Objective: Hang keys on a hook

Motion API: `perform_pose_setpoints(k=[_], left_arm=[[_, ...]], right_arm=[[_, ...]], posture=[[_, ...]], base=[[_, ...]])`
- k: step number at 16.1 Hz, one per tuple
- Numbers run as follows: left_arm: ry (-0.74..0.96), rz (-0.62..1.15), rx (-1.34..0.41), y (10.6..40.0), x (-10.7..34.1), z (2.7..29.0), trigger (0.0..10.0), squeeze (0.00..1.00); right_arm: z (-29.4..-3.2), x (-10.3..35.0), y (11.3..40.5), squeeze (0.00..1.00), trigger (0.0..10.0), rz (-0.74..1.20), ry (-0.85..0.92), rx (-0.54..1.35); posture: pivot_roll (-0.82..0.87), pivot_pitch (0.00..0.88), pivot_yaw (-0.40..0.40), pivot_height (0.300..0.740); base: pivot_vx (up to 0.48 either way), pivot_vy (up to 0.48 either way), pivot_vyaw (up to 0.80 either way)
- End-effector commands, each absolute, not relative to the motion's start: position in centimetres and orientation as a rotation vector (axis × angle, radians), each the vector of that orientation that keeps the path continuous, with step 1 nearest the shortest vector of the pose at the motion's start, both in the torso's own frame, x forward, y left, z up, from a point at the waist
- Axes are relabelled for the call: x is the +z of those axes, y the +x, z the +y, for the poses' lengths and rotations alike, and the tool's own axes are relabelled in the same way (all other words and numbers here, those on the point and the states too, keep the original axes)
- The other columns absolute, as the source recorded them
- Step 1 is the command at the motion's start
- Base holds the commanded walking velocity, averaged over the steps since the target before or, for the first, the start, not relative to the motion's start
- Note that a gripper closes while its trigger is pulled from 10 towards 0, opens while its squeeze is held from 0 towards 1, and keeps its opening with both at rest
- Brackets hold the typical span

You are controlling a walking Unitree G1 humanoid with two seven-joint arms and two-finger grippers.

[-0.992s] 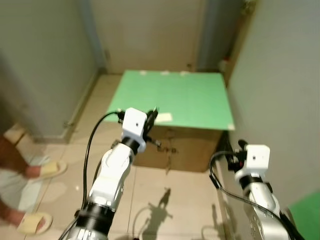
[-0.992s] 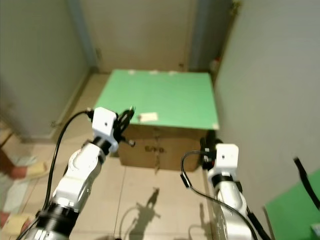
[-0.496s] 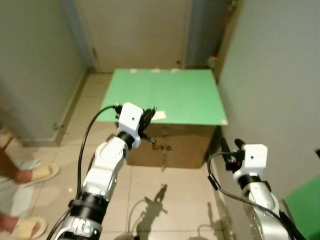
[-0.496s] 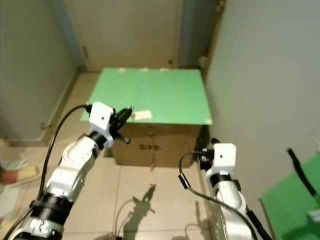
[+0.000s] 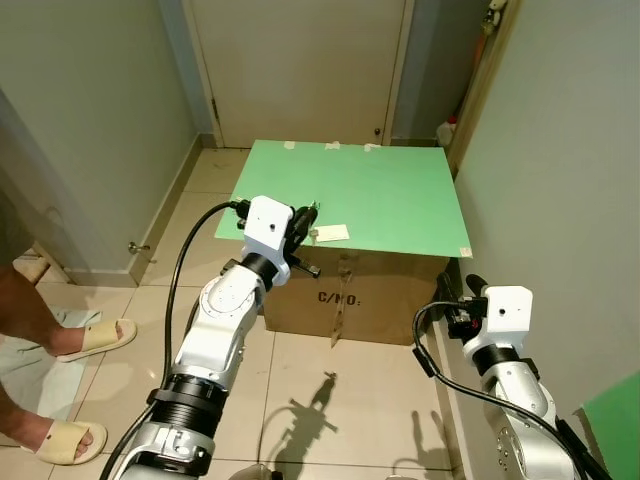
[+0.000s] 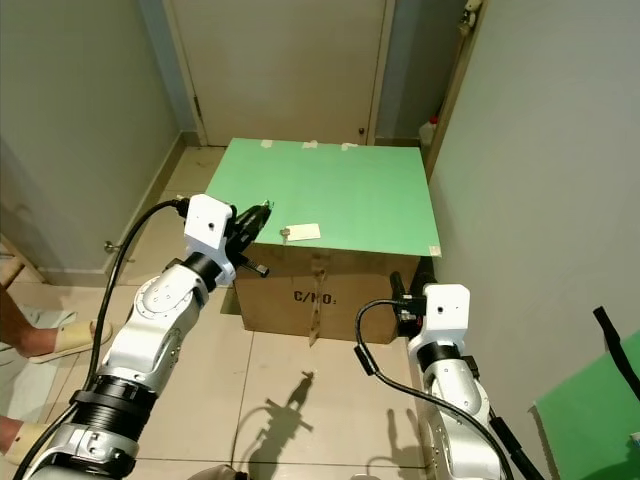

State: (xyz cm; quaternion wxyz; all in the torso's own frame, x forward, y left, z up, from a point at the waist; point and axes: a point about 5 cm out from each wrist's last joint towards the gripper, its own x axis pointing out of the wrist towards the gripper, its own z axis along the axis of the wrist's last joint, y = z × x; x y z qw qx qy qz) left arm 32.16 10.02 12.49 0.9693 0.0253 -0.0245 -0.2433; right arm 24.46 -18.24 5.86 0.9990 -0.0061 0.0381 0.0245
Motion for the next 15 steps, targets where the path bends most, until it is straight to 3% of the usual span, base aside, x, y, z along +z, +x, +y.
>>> perform_pose_setpoints(k=[1,7,15], left_arm=[[0.035,-0.051,-0.493,32.24,12.76,10.08,10.0,0.0],[0.004,-0.044,-0.51,32.02,12.59,9.82,10.0,0.0],[0.049,-0.041,-0.52,32.0,12.21,9.59,10.0,0.0]], right_arm=[[-18.62,6.0,24.62,0.0,10.0,0.081,-0.007,0.037],[-18.88,5.71,24.71,0.0,10.0,0.102,-0.019,0.036],[-19.16,5.26,24.03,0.0,10.0,0.12,-0.019,0.018]], posture=[[-0.17,0.0,0.033,0.736],[-0.18,0.0,0.028,0.736],[-0.21,0.0,0.039,0.736]], base=[[0.0,0.431,0.0],[0.0,0.437,-0.71],[0.0,0.0,-0.77]])
